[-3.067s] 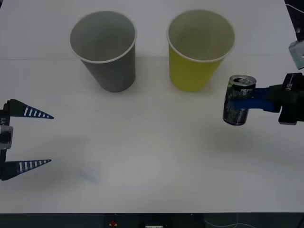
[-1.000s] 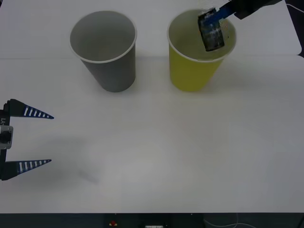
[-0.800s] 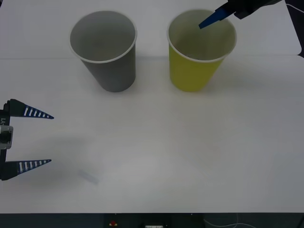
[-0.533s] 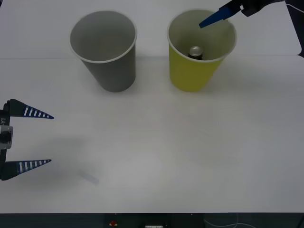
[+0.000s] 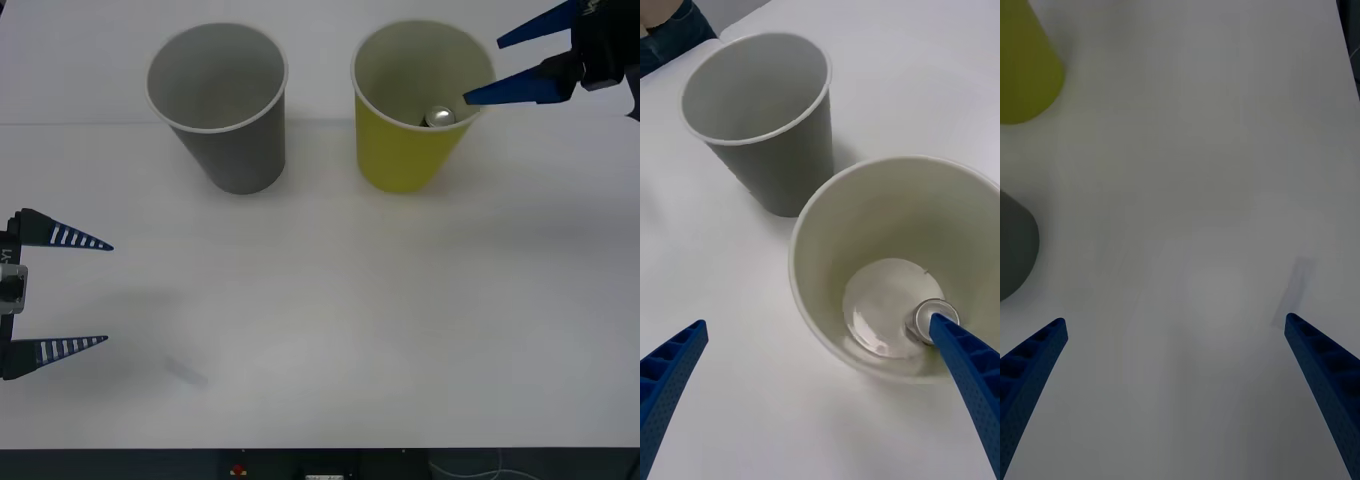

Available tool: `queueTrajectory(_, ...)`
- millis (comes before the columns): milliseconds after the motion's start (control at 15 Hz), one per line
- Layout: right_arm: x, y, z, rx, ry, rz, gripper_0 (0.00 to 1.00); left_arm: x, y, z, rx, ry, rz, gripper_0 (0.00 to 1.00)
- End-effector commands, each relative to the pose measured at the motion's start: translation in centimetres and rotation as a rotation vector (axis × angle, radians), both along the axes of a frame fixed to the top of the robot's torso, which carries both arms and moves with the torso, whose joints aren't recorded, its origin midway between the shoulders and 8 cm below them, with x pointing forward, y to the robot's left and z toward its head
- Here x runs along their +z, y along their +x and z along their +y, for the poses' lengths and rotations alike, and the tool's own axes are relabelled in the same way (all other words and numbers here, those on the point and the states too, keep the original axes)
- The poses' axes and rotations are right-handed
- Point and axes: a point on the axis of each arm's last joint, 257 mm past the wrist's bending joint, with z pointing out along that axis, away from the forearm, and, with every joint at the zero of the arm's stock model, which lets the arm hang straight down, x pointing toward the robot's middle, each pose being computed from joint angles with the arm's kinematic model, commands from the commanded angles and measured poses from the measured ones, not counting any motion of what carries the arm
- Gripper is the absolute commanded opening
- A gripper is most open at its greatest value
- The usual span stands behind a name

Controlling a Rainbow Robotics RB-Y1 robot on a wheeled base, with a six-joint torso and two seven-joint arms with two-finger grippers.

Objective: Put the can into the green bin and the plastic bottle into the gray bin

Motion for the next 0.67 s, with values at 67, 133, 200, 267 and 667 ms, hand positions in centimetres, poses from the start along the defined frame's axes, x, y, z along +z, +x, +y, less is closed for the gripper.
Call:
queueTrajectory(67, -1.8, -3.4, -1.2, 0.084, -0.010, -0.030, 1.00, 0.0, 0.0, 0.0, 0.000, 0.000, 0.000, 1.00)
queueTrajectory(133, -2.5, -4.6, -1.8, 0.113, -0.018, -0.039, 1.00, 0.0, 0.0, 0.0, 0.000, 0.000, 0.000, 1.00)
queueTrajectory(200, -3.2, -5.9, -2.3, 0.135, -0.028, -0.049, 1.00, 0.0, 0.0, 0.0, 0.000, 0.000, 0.000, 1.00)
queueTrajectory(267, -3.9, -6.7, -2.9, 0.144, -0.036, -0.050, 1.00, 0.0, 0.0, 0.0, 0.000, 0.000, 0.000, 1.00)
queueTrajectory(667, -8.0, -11.4, -6.4, 0.223, -0.130, -0.099, 1.00, 0.0, 0.0, 0.0, 0.000, 0.000, 0.000, 1.00)
